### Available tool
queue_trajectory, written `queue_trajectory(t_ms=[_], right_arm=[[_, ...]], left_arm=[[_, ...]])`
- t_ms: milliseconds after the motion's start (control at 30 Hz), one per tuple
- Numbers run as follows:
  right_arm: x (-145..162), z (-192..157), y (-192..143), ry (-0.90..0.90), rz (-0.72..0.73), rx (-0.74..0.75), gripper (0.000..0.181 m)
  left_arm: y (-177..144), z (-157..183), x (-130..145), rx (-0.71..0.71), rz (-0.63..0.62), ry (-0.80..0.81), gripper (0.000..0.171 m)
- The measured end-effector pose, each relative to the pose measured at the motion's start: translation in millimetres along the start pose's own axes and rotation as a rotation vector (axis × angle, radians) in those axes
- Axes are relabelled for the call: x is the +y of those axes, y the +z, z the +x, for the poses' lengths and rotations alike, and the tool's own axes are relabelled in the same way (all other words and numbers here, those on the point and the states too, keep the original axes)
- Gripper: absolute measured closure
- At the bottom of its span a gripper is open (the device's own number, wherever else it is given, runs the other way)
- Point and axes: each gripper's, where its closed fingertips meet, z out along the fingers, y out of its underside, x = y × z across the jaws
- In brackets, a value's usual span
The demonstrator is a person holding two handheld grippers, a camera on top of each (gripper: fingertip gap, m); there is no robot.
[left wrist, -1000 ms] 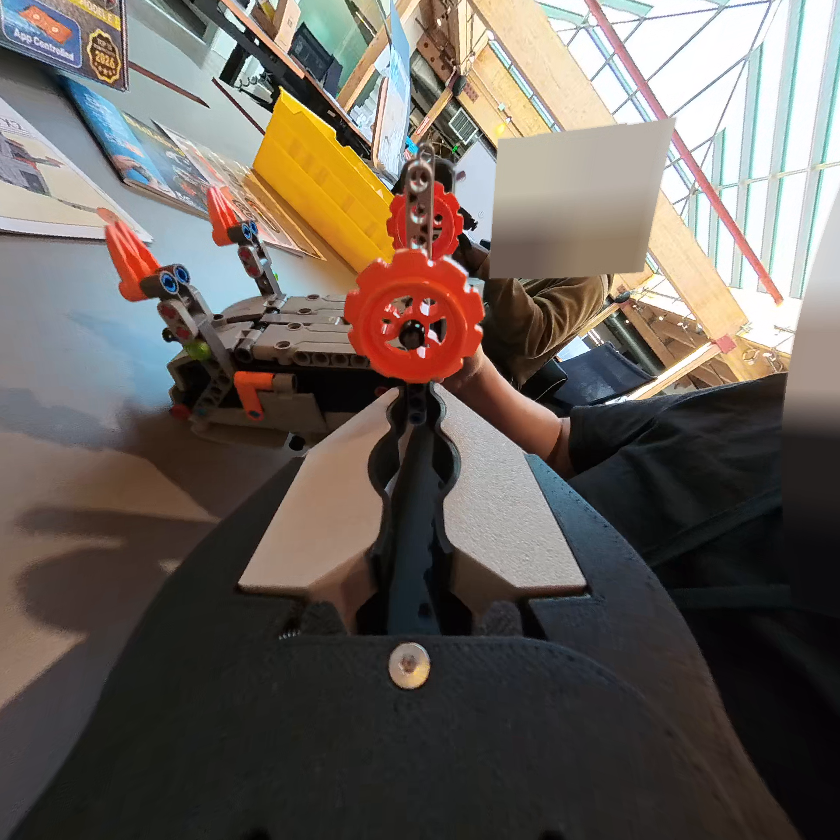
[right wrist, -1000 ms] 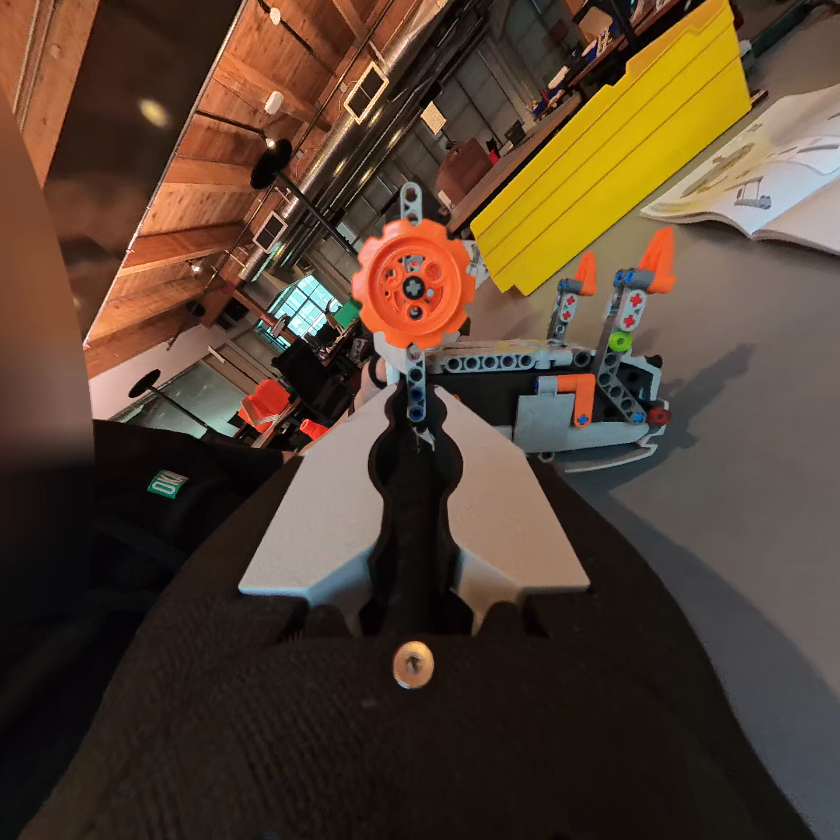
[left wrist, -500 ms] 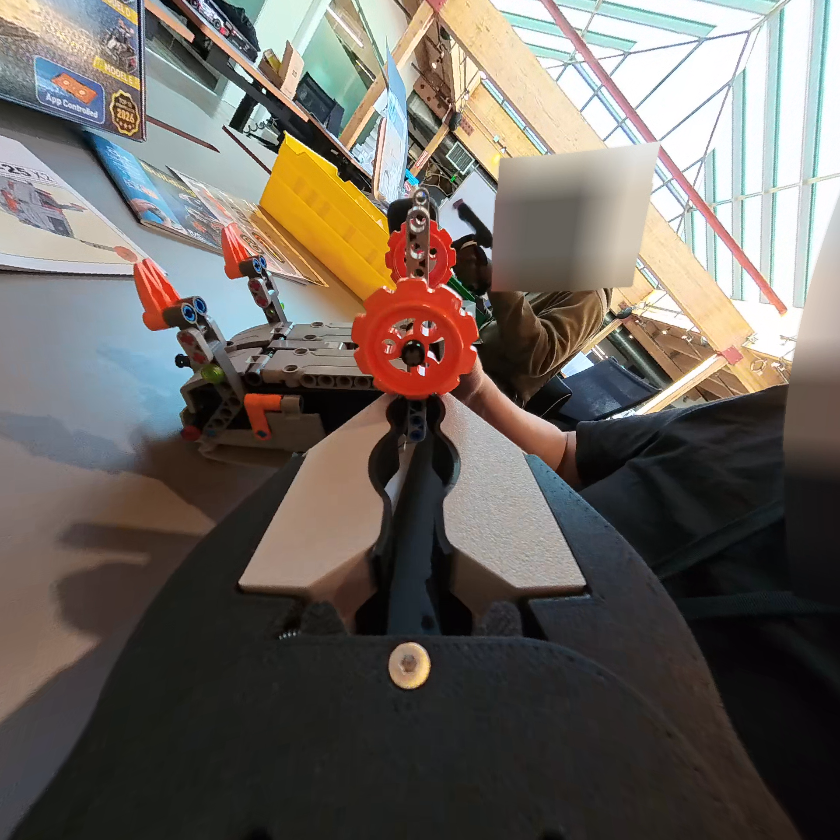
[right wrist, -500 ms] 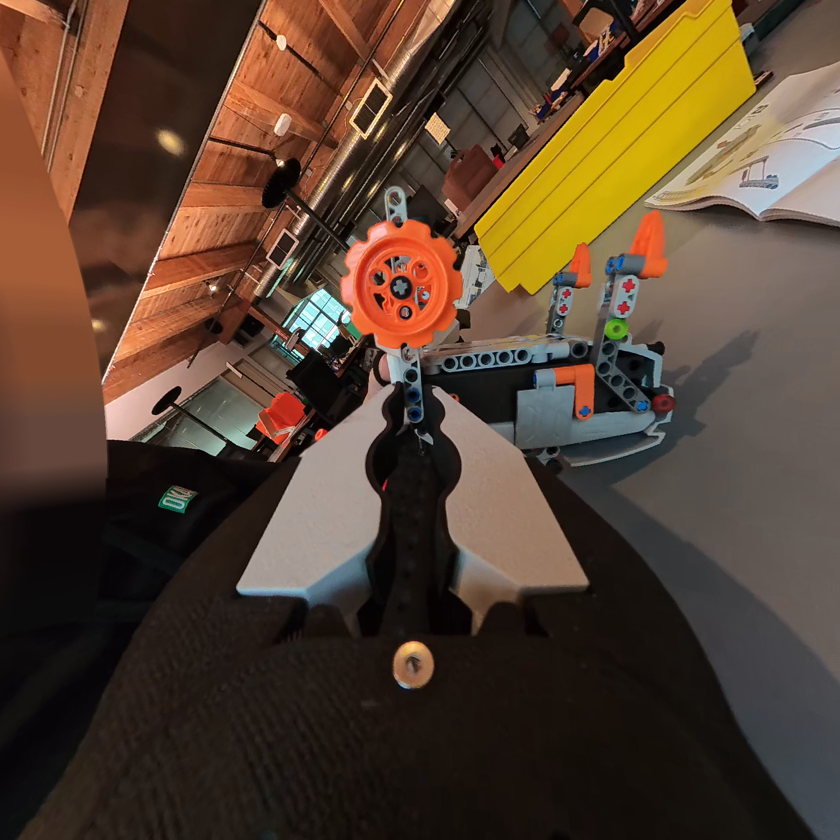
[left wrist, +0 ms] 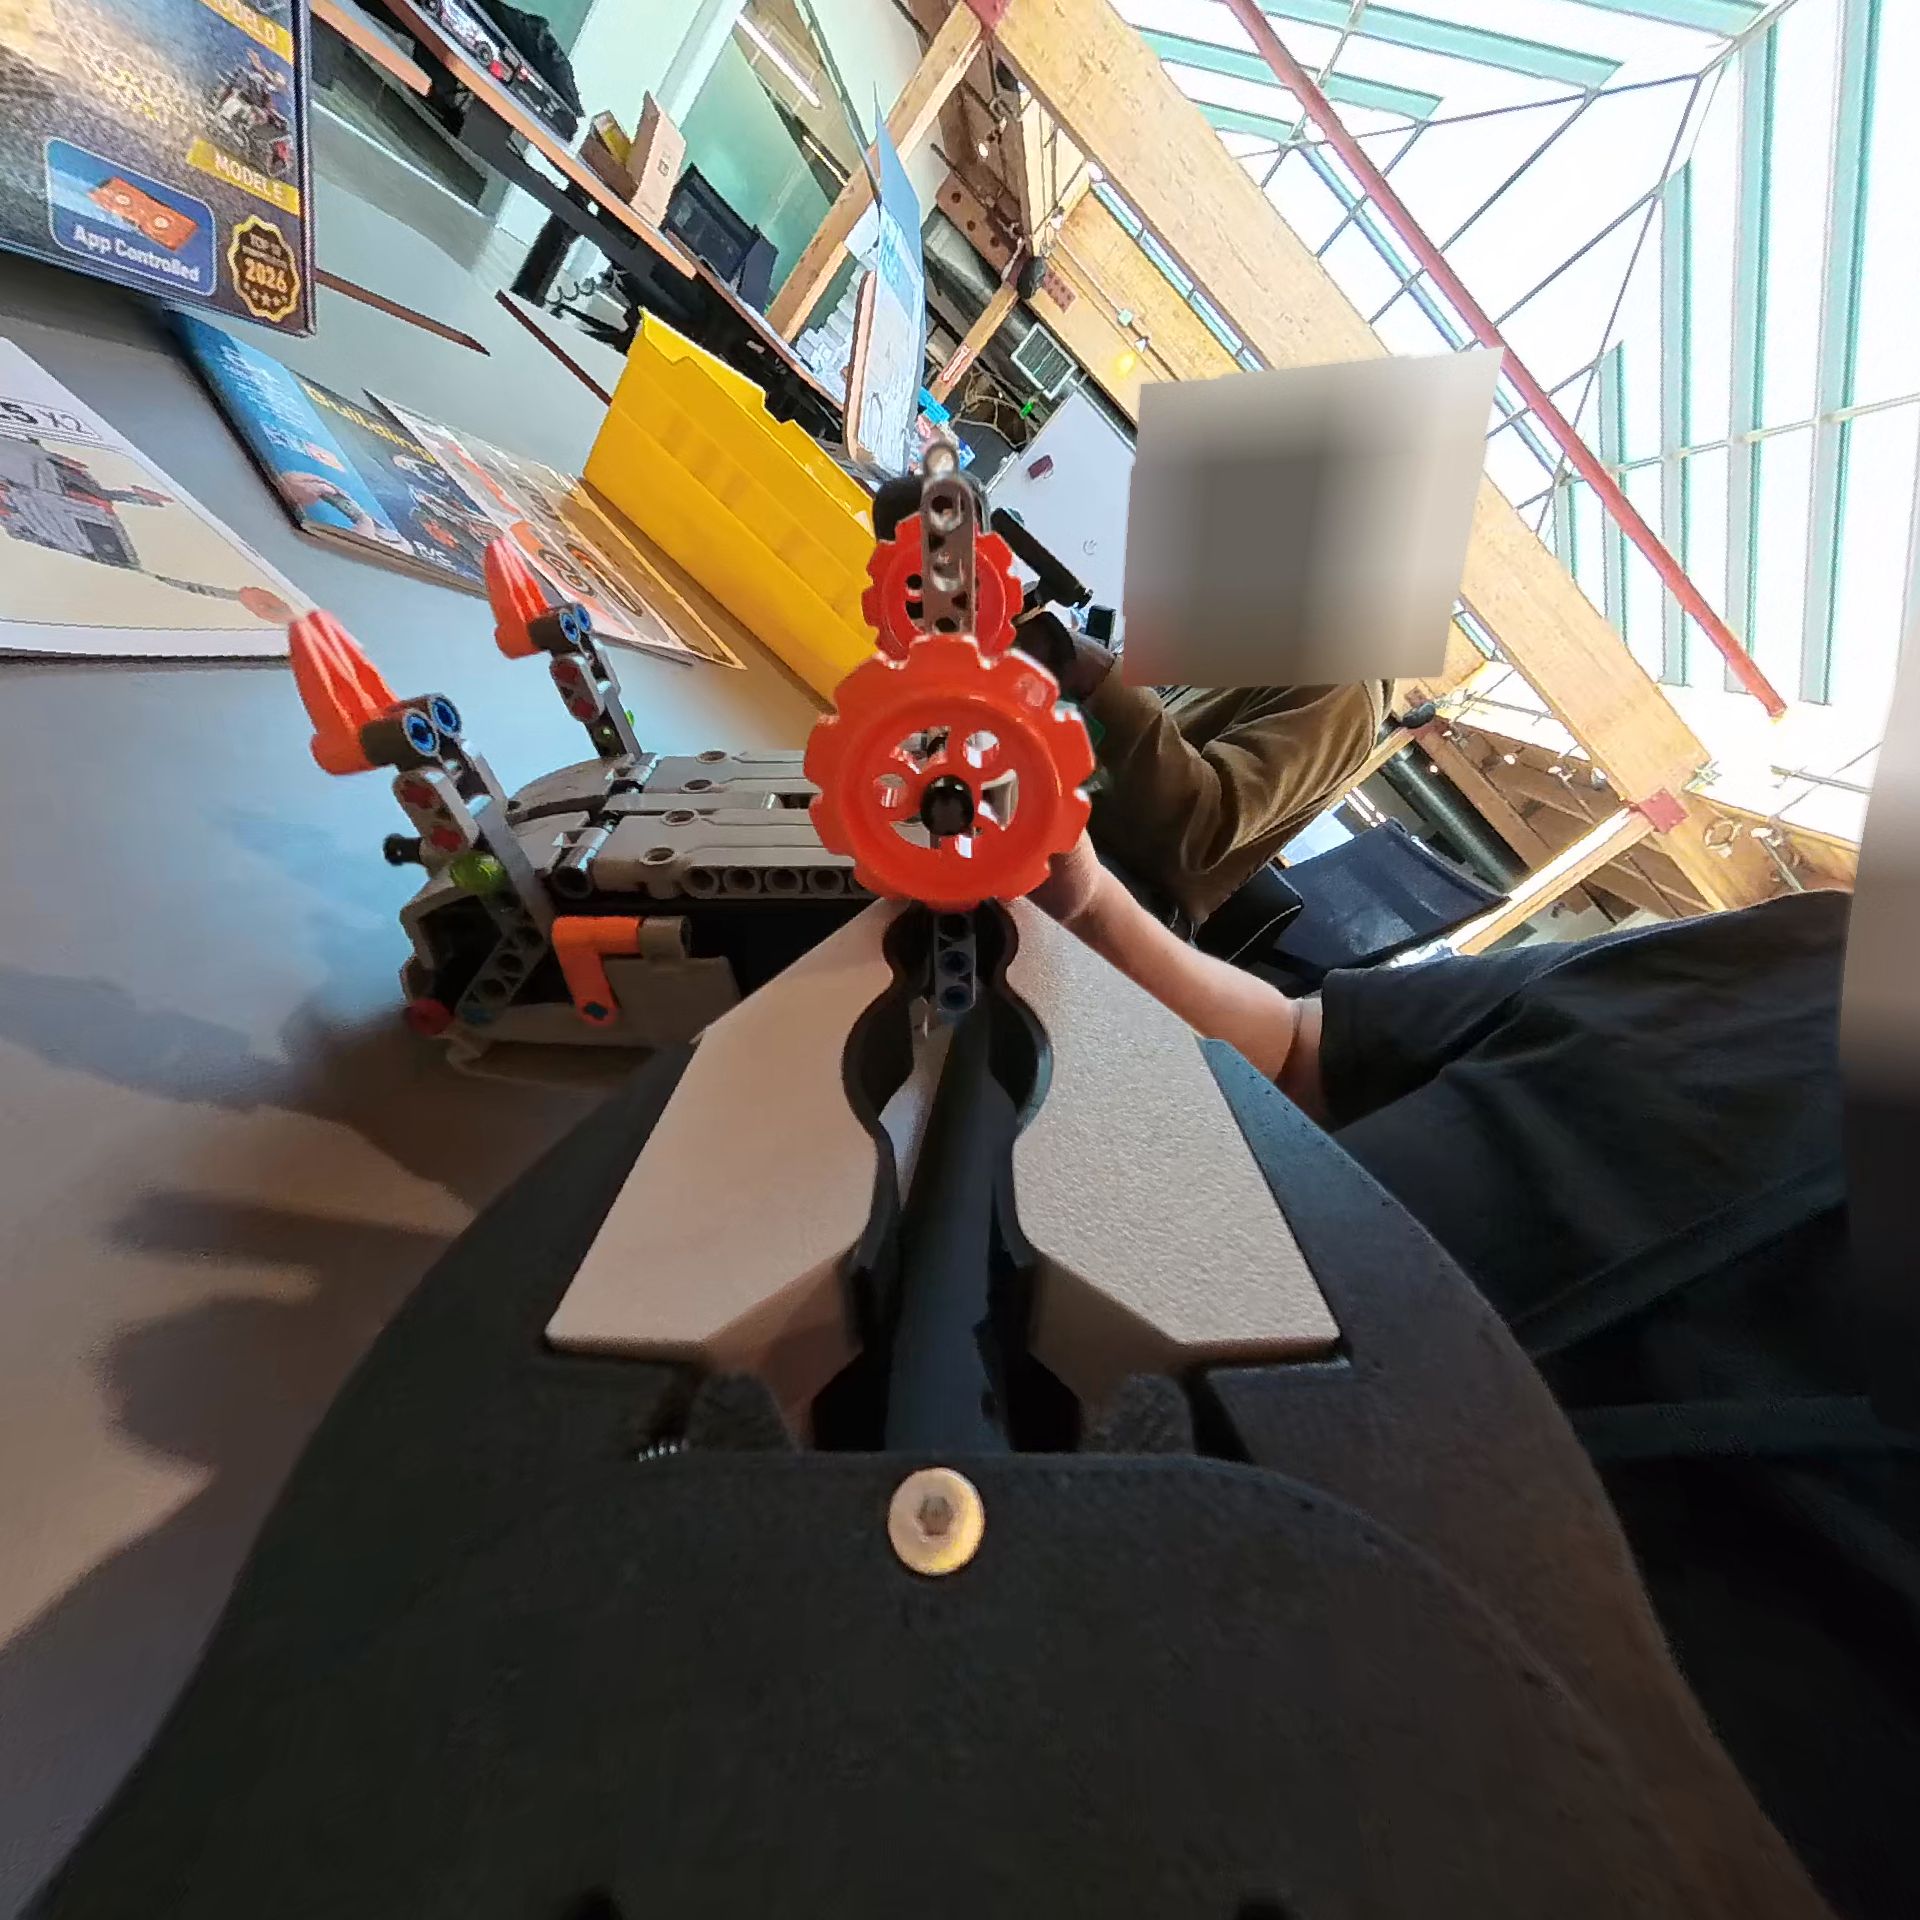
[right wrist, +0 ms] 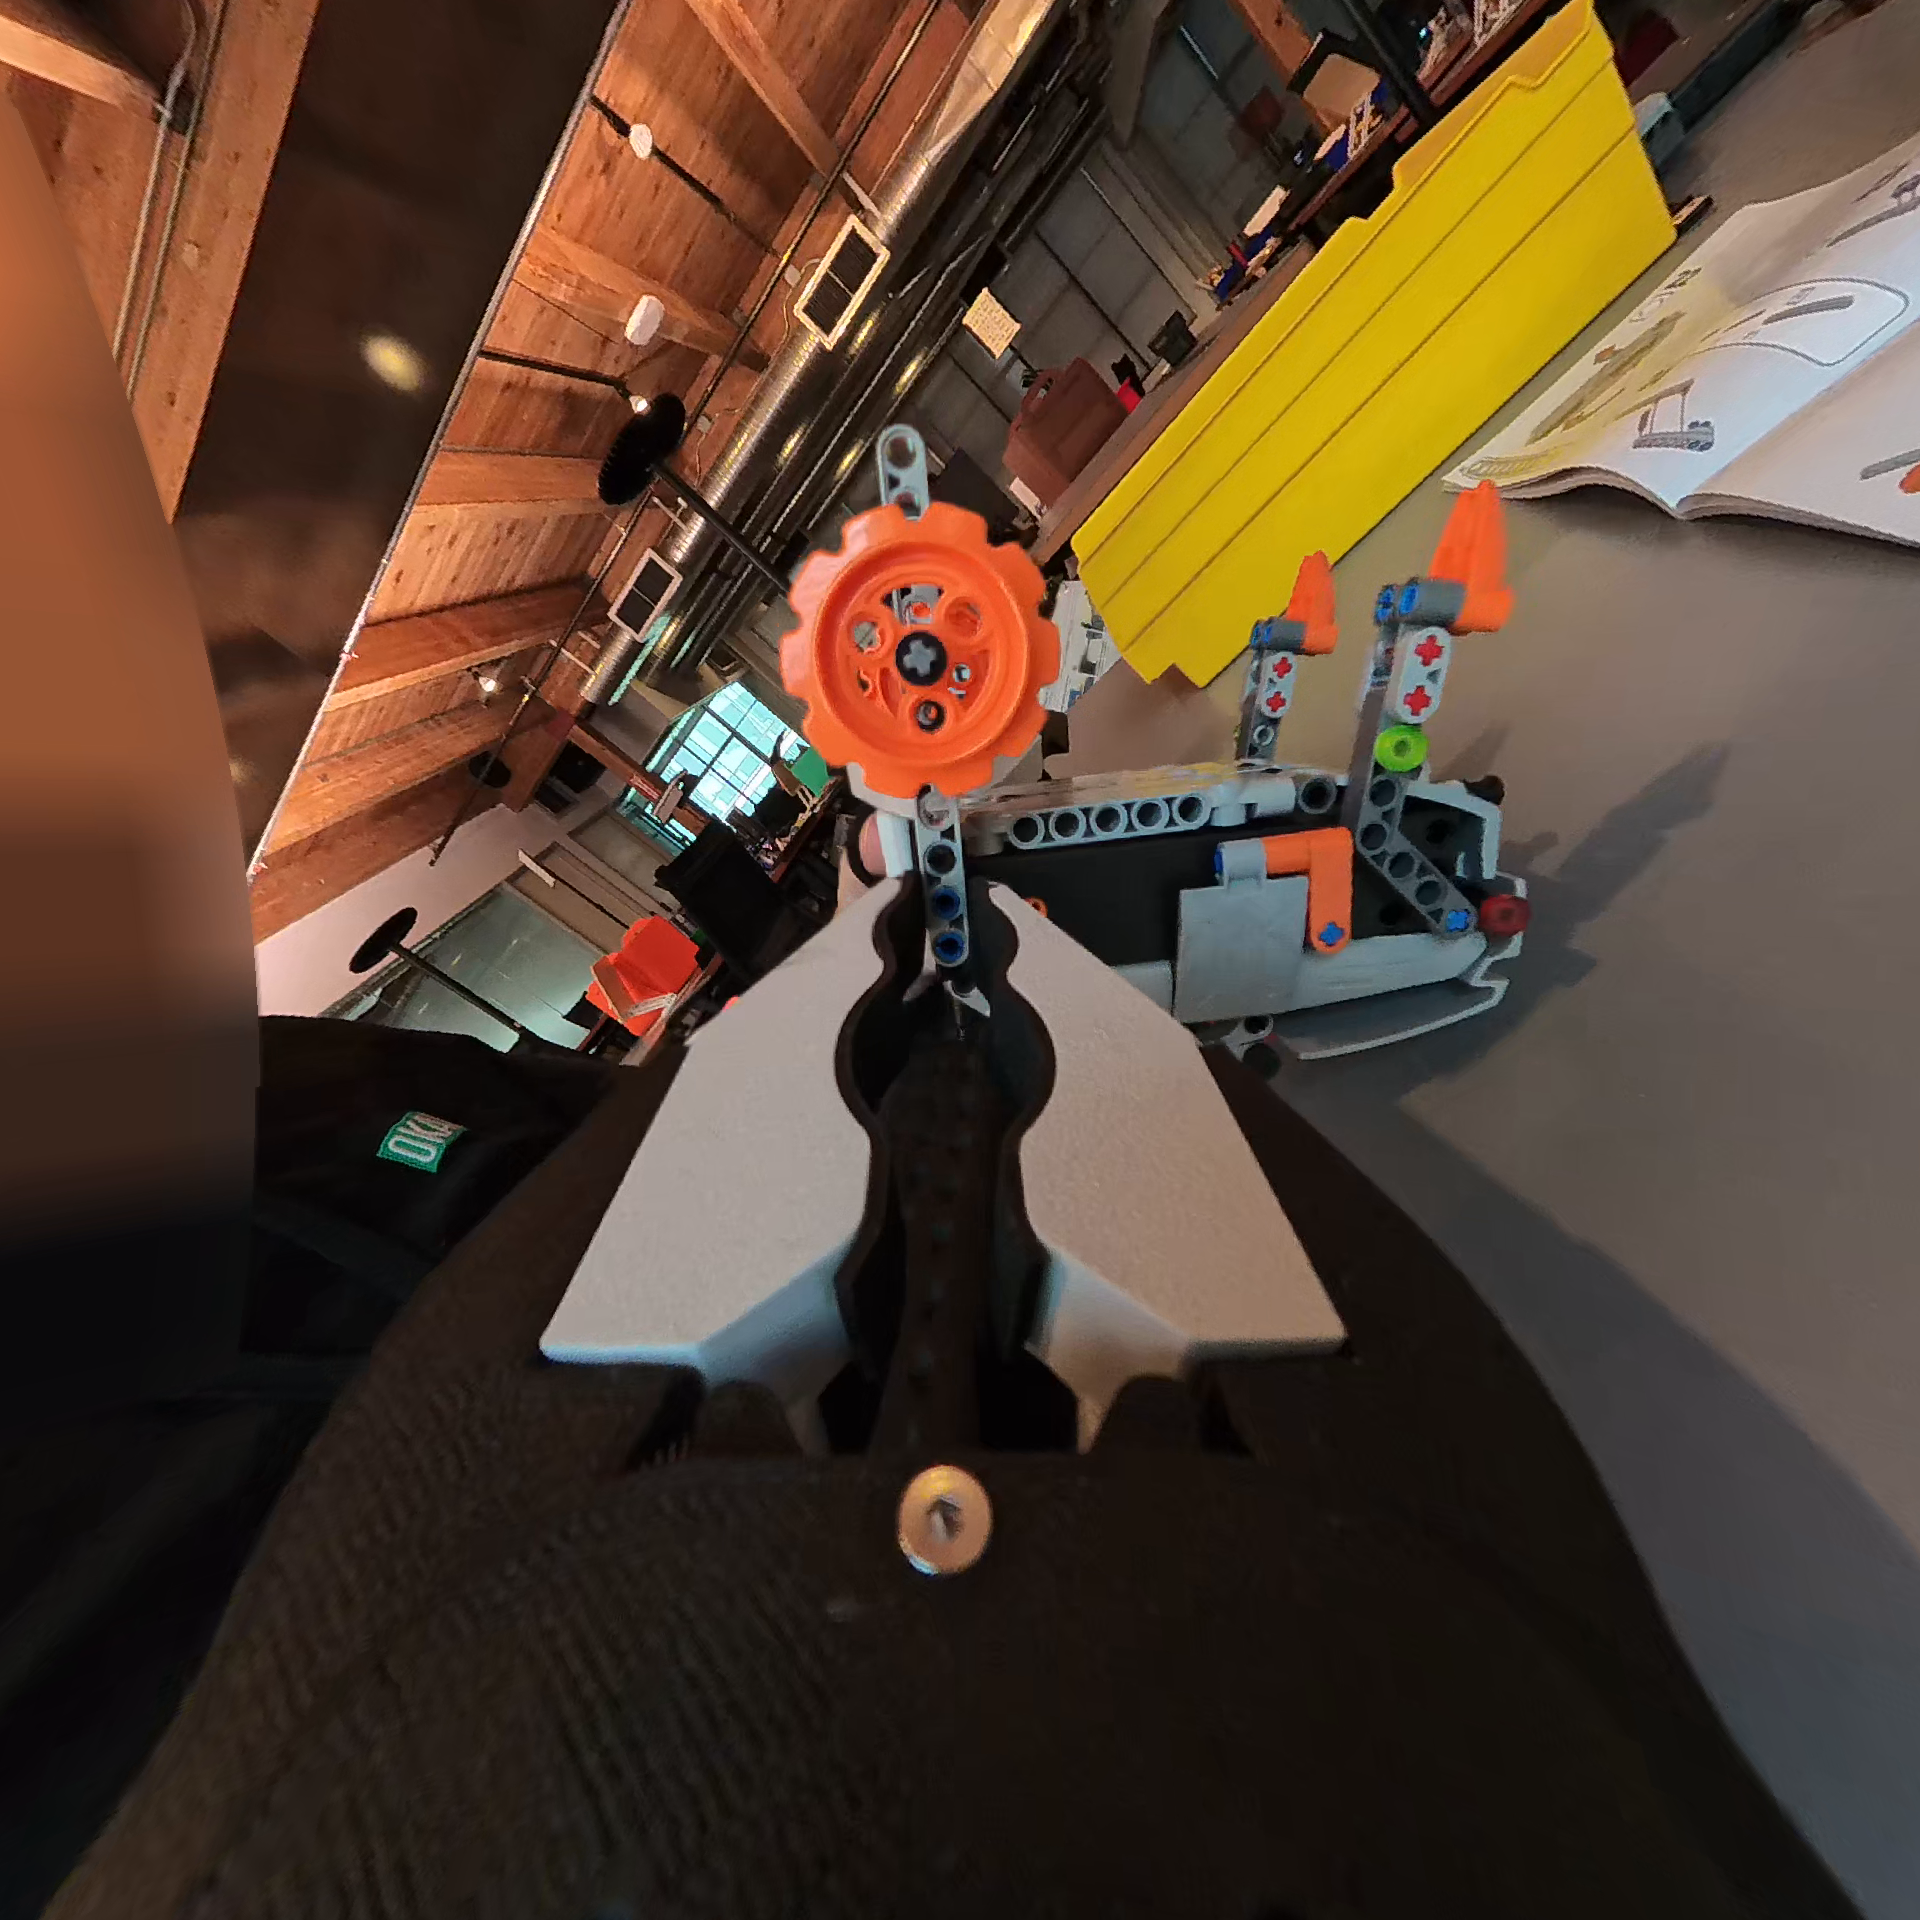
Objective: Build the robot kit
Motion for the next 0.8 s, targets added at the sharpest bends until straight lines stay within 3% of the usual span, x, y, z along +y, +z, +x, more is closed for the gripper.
queue_trajectory(t_ms=[467,800], right_arm=[[-4.2,0.6,-2.3,0.024,0.025,-0.014,0.173],[-3.1,1.4,-0.7,0.035,0.021,-0.017,0.173]], left_arm=[[-5.3,-1.8,6.7,-0.010,-0.016,-0.003,0.159],[-3.1,-1.5,10.1,-0.003,-0.037,-0.015,0.166]])
